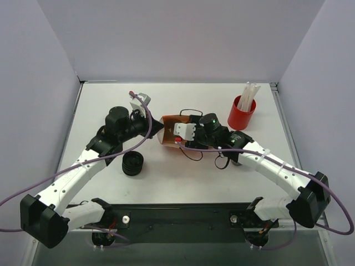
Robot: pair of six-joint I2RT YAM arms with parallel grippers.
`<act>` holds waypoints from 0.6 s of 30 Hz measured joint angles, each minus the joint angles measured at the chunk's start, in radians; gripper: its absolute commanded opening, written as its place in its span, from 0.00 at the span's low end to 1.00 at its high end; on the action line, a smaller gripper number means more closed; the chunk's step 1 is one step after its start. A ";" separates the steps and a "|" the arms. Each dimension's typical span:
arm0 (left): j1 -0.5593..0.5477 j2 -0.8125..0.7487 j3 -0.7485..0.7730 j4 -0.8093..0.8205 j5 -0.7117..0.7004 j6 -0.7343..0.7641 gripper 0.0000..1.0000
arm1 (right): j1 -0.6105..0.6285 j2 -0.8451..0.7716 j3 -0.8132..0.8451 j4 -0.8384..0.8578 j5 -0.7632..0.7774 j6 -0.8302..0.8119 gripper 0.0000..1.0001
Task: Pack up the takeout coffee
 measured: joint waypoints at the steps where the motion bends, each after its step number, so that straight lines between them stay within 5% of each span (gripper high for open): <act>1: 0.000 -0.001 0.000 0.000 0.002 0.000 0.00 | -0.004 0.000 0.000 0.000 0.000 -0.010 0.46; 18: 0.000 -0.008 -0.037 0.008 0.013 -0.021 0.00 | -0.024 0.136 -0.079 0.166 0.011 -0.099 0.45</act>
